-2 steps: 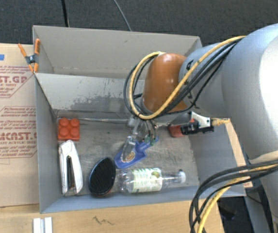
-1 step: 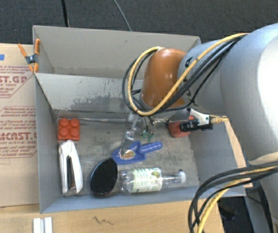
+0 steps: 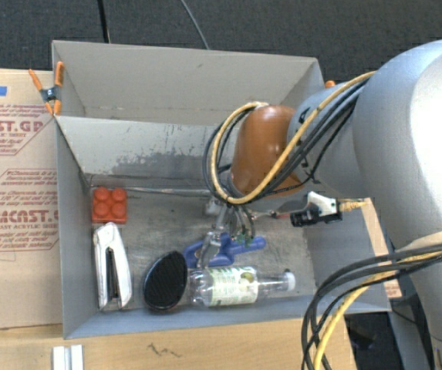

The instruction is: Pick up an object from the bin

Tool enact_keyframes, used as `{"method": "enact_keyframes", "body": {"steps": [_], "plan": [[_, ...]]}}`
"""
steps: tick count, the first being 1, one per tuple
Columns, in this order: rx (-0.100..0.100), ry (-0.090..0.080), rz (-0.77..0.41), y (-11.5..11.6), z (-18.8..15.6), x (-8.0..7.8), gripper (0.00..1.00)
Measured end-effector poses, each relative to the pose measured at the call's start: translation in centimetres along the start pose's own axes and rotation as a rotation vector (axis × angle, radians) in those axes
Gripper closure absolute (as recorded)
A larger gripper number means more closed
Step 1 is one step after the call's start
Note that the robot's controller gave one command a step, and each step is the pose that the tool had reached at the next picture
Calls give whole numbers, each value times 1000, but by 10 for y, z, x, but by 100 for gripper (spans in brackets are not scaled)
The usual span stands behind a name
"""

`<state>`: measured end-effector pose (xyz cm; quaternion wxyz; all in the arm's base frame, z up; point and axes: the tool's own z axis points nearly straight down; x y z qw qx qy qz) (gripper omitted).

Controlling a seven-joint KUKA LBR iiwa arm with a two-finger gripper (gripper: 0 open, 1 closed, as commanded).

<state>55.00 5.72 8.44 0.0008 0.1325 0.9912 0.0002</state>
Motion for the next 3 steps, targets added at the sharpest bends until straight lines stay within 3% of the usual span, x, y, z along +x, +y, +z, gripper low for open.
{"method": "enact_keyframes", "body": {"steps": [1,2,3], "plan": [[-4,-4,60,-17,12,18,100],[-4,-4,60,-17,12,18,100],[0,-1,82,-20,-121,16,100]]}}
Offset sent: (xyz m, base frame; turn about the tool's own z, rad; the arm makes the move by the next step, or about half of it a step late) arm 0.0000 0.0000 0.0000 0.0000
